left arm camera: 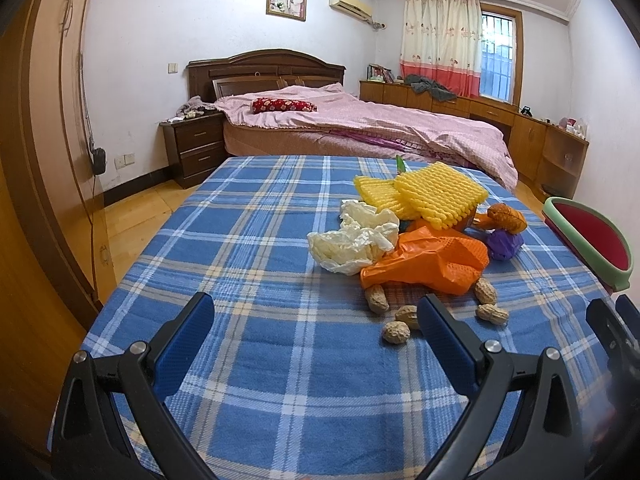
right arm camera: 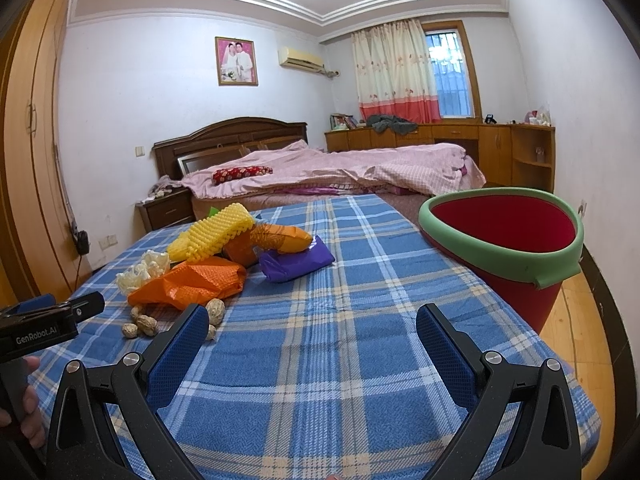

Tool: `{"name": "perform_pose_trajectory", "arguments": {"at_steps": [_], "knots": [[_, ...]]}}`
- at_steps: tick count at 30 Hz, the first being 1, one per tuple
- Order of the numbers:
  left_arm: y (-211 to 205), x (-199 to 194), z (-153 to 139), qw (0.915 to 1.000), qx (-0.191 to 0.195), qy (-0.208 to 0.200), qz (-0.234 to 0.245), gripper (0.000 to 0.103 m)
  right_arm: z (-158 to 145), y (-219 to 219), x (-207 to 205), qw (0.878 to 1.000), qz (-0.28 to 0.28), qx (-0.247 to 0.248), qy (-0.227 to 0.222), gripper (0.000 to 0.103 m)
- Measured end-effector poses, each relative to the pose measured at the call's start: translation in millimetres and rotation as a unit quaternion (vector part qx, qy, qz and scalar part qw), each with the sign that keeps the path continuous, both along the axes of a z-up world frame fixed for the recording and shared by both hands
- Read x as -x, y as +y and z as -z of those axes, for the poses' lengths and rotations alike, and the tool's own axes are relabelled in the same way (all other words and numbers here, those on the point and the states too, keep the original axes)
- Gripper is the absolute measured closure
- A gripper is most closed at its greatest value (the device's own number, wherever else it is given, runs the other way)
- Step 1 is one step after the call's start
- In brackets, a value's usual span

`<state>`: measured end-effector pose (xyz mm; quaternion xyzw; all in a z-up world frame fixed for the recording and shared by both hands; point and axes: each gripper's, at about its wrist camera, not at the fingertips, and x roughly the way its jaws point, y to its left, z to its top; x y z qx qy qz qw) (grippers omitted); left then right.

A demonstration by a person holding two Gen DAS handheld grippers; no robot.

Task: Collect trash
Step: 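Grasp the white crumpled plastic bag with the left tool while the right tool grasps the orange knotted bundle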

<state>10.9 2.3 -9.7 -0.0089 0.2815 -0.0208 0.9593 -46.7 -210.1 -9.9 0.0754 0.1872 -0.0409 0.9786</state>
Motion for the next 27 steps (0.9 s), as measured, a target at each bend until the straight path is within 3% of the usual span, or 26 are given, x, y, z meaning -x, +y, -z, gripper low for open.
{"name": "perform_pose_trajectory", "arguments": {"at_steps": [6, 16, 21, 27], "knots": [[5, -12, 1, 0.9990, 0.021, 0.038, 0.011, 0.004, 1, -3, -4, 1.000, -0.010, -0.008, 0.015, 0.000], [5, -48, -18, 0.9960, 0.023, 0.072, 0.047, 0.005, -1, -9, -23, 0.995, -0.024, -0.030, 0.087, 0.000], [3, -77, -16, 0.9941, 0.019, 0.093, 0.053, 0.006, -17, -11, -37, 0.994, -0.019, -0.022, 0.101, 0.000], [-1, -106, -1, 0.9875, 0.045, 0.130, 0.077, 0.012, -37, -12, -70, 0.994, -0.027, -0.003, 0.102, 0.000]]}}
